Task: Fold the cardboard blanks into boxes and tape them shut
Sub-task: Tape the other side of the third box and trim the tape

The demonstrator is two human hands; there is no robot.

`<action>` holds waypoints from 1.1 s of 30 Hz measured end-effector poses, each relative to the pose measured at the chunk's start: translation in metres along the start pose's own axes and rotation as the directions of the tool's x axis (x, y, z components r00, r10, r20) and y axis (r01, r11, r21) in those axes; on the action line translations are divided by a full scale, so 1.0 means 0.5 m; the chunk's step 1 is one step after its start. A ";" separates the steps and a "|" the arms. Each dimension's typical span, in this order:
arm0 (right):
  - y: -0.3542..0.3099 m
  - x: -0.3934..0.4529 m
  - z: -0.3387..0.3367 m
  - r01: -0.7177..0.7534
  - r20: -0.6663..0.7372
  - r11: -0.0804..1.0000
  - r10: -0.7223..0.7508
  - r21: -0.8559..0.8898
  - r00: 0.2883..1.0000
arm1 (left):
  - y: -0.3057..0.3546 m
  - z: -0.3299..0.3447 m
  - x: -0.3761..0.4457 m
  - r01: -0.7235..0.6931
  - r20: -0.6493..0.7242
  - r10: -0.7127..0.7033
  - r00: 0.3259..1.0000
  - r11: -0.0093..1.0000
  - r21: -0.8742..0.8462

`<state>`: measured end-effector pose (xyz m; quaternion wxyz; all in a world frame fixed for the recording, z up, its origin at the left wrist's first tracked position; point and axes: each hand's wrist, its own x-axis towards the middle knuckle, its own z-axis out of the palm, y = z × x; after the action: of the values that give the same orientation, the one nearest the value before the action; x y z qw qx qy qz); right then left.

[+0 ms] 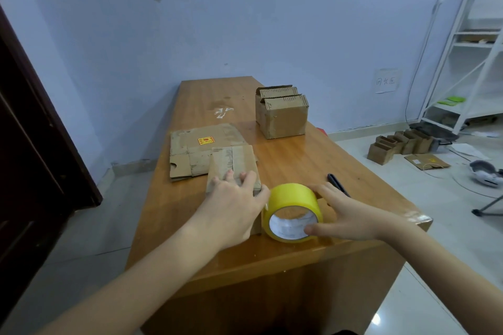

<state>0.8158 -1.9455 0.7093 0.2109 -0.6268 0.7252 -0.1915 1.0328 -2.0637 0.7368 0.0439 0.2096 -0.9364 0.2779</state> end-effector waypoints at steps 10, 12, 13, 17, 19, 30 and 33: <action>0.101 0.022 -0.032 -0.502 -0.328 0.835 0.420 -0.227 0.846 | -0.010 0.018 0.001 0.005 -0.142 -0.007 0.990 1.000 -0.017; 0.128 0.036 -0.016 -0.543 -0.367 0.729 0.411 -0.417 0.835 | -0.014 0.004 0.004 0.019 -0.192 -0.028 0.981 0.999 -0.050; 0.133 0.040 -0.012 -0.532 -0.375 0.737 0.393 -0.418 0.839 | -0.017 -0.001 0.004 0.018 -0.205 -0.030 0.978 0.998 -0.058; 0.122 0.051 -0.012 -0.521 -0.374 0.781 0.394 -0.346 0.839 | -0.029 -0.002 -0.001 0.026 -0.245 -0.049 0.968 0.995 -0.095; 0.109 0.053 -0.013 -0.529 -0.362 0.822 0.437 -0.210 0.823 | -0.027 0.001 -0.001 0.028 -0.278 -0.061 0.959 0.992 -0.120; -0.103 -0.070 -0.065 -0.100 -0.159 0.781 0.249 0.616 0.955 | -0.025 -0.004 -0.002 0.088 -0.304 -0.163 0.939 0.966 -0.244; -0.143 -0.092 -0.052 -0.019 -0.160 0.844 0.124 0.537 0.979 | -0.026 -0.005 -0.004 0.115 -0.294 -0.190 0.937 0.960 -0.255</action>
<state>0.8668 -1.9095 0.7728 0.3137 -0.4952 0.6832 -0.4355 1.0399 -2.0713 0.7451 0.2390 0.2284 -0.9241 0.1916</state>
